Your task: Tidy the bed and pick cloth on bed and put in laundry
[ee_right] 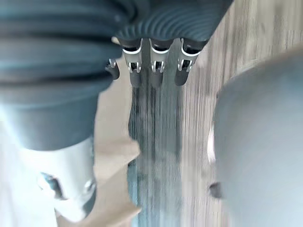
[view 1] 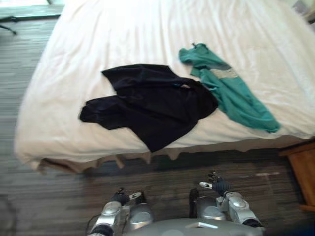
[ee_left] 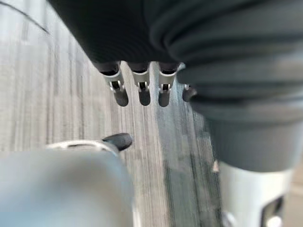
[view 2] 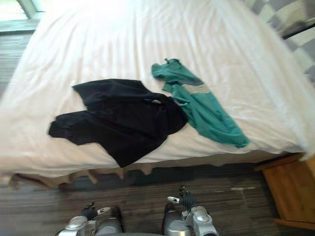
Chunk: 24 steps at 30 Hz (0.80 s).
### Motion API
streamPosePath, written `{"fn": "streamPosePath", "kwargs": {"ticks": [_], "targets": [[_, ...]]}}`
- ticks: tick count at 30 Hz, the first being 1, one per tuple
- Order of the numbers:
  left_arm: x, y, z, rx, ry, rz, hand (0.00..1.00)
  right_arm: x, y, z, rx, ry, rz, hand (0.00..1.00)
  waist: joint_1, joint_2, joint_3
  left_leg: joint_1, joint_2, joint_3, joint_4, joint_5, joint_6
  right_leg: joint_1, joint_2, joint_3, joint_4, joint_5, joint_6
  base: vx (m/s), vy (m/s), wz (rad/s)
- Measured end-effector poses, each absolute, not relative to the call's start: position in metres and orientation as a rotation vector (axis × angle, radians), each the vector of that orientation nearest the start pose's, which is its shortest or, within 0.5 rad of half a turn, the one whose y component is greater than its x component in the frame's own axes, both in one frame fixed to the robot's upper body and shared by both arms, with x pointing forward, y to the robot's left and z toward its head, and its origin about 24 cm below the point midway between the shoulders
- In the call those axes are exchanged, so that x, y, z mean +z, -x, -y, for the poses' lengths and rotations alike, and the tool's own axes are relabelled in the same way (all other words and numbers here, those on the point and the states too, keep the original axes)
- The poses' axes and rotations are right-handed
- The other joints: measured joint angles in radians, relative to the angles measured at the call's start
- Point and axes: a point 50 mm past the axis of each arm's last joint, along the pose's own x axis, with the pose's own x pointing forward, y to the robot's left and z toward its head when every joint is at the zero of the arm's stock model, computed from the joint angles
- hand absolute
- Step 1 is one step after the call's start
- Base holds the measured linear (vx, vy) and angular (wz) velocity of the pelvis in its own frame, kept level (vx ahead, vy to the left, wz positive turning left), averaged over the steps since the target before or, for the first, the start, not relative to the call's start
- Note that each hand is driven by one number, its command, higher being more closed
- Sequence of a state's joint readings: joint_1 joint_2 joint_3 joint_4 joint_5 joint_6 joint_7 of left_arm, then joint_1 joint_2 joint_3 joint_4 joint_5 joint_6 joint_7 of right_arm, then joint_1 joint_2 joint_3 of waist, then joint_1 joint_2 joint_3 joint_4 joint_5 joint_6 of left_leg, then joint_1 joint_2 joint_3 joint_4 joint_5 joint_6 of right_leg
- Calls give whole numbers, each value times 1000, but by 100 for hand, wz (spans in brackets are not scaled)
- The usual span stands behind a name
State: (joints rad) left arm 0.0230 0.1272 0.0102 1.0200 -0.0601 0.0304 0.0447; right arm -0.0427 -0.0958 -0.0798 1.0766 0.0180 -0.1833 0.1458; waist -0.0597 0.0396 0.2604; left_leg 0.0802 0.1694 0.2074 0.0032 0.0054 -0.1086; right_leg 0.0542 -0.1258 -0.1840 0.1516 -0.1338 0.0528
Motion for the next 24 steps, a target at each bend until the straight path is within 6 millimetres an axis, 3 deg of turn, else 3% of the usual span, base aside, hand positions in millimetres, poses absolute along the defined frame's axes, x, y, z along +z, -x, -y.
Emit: {"fn": "streamPosePath", "kwargs": {"ticks": [2, 9, 16, 21, 24], "targets": [[-154, -114, -205, 159, -73, -1068, 0, -140, -156, 180, 35, -29, -837, 0, 22, 2, -16, 50, -1, 44, -44, 5, -6, 14, 9, 21, -10, 5, 8, 38, 32, -32], [-153, -113, -212, 121, -103, -1080, 0, -146, -147, 173, 14, -60, -874, 0, 19, -50, -47, 87, -4, 89, -105, 41, -8, 7, -4, 34, 0, 11, 18, -24, 12, -10], [-156, -107, -215, 139, -106, -1121, 0, -146, -147, 172, 21, -103, -879, 0, 19, -49, -53, 112, 0, 169, -109, 36, -16, 20, -3, 63, -49, 49, 45, -85, 39, -28], [-157, -103, -213, 183, -94, -1123, 0, -147, -145, 173, 20, -103, -904, 0, 21, -41, -65, 108, 26, 170, -106, 33, -26, 35, 27, 58, -86, 72, 32, -16, -33, -2], [-157, -106, -207, 172, -78, -1098, 0, -148, -141, 180, 5, -90, -922, 0, 18, -22, -66, 97, 25, 168, -104, 36, -24, 45, 27, 29, -97, 64, 25, 41, -17, 24]]}}
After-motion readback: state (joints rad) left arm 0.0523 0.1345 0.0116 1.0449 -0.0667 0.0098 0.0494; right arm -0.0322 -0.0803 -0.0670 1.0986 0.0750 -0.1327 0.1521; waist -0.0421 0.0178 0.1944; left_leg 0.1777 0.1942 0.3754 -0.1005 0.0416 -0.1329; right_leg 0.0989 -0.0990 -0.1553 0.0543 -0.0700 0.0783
